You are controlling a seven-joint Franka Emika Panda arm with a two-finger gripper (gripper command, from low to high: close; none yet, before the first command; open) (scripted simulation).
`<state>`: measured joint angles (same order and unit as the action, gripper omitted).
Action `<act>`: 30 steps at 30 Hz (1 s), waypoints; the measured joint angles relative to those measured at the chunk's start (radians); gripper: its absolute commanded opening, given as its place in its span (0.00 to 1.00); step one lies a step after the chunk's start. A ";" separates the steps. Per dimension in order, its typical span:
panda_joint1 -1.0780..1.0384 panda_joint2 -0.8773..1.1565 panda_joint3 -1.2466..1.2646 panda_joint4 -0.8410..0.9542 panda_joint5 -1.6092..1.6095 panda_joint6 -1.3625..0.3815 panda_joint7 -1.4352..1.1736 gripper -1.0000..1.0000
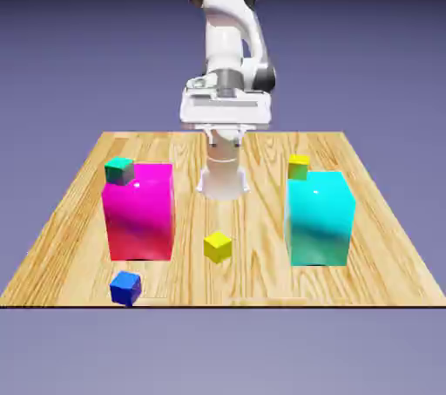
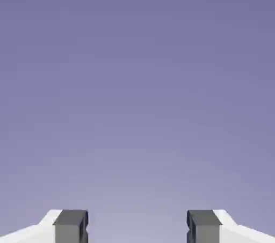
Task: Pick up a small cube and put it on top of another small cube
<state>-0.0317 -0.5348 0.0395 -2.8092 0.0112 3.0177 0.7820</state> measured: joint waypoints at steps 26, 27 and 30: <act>-0.507 0.743 0.393 0.031 -0.041 -0.130 0.785 0.50; -0.479 0.776 0.357 0.035 -0.077 -0.102 0.810 0.50; -0.441 0.821 0.308 0.039 -0.126 -0.063 0.844 0.00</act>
<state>-0.4726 0.2864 0.3471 -2.7701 -0.1147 2.9545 1.6263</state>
